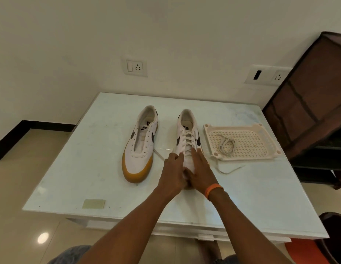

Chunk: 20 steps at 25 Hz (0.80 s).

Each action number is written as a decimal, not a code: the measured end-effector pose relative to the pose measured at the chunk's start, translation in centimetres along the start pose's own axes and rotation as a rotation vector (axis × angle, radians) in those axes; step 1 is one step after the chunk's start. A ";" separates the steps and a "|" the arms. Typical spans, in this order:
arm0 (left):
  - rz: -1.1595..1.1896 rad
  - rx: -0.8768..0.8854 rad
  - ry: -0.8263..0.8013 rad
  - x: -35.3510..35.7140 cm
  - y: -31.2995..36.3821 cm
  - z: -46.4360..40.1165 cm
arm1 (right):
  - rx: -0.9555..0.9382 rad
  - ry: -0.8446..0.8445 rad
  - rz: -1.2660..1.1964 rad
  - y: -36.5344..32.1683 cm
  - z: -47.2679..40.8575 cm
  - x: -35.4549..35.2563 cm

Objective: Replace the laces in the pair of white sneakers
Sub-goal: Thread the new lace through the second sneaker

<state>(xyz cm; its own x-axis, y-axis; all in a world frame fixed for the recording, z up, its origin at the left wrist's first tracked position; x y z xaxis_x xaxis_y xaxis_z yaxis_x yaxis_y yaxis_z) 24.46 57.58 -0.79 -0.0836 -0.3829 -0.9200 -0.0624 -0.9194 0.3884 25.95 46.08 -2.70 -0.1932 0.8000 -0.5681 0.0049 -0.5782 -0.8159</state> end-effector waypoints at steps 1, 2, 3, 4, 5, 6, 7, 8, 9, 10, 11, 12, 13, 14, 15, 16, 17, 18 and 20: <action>0.044 0.008 0.041 0.1 0.0 -1.2 | 0.022 -0.005 0.021 0.1 -1.5 -0.1; 0.085 0.015 0.069 0.1 -0.1 -2.5 | 0.029 0.003 0.041 0.1 -3.1 -0.2; 0.105 0.035 0.085 -0.2 -0.1 -3.7 | 0.035 0.012 0.064 0.0 -4.6 -0.3; 0.099 0.066 0.105 -0.6 -0.2 -4.9 | 0.046 0.014 0.087 0.1 -6.2 -0.3; 0.044 0.096 0.148 -1.2 -0.4 -5.9 | 0.062 0.010 0.107 0.2 -7.7 -0.3; -0.059 0.099 0.232 -2.3 -0.8 -6.6 | 0.078 0.007 0.120 0.3 -9.2 -0.4; -0.214 0.067 0.345 -3.8 -1.6 -7.0 | 0.088 0.010 0.130 0.2 -10.6 -0.4; -0.374 -0.010 0.441 -5.0 -2.9 -7.2 | 0.094 0.015 0.145 0.1 -11.7 -0.5; -0.488 -0.146 0.441 -5.9 -4.7 -7.4 | 0.102 0.018 0.172 -0.2 -12.7 -0.6; -0.507 -0.319 0.358 -6.4 -6.9 -7.3 | 0.112 0.016 0.211 -0.5 -13.5 -0.8; -0.438 -0.480 0.252 -6.6 -8.9 -6.7 | 0.124 0.012 0.253 -0.8 -14.1 -0.9; -0.339 -0.596 0.155 -6.4 -10.4 -5.9 | 0.136 0.016 0.285 -1.2 -14.1 -1.1; -0.293 -0.644 0.102 -6.0 -11.3 -5.1 | 0.136 0.040 0.307 -1.7 -13.7 -1.2; -0.305 -0.629 0.096 -5.8 -11.6 -4.4 | 0.120 0.087 0.320 -2.4 -12.8 -1.3; -0.337 -0.584 0.096 -5.7 -11.4 -3.9 | 0.083 0.149 0.318 -3.0 -11.4 -1.3; -0.368 -0.541 0.097 -5.6 -11.0 -3.3 | 0.027 0.201 0.279 -3.6 -9.5 -1.2; -0.385 -0.513 0.088 -5.5 -10.5 -2.8 | -0.040 0.220 0.200 -4.0 -7.6 -0.7; -0.388 -0.501 0.069 -5.2 -9.9 -2.1 | -0.094 0.209 0.095 -4.3 -5.4 0.0; -0.390 -0.499 0.013 -4.3 -8.0 0.3 | -0.108 0.123 -0.139 -4.7 -0.6 1.8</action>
<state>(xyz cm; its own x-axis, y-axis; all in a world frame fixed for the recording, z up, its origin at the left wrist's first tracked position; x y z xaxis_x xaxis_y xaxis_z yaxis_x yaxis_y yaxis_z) 24.99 66.65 0.09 -0.1363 -0.0093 -0.9906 0.3853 -0.9217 -0.0444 26.18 50.31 0.06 -0.0781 0.8882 -0.4527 0.0933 -0.4456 -0.8904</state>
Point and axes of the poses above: each hand's wrist, its own z-axis away from the middle knuckle, its own x-axis out of the palm, y = z × x, the point moved 5 cm from there along -z, towards the middle knuckle, and after that the axes turned 13 degrees about -z, right-handed, at the moved point
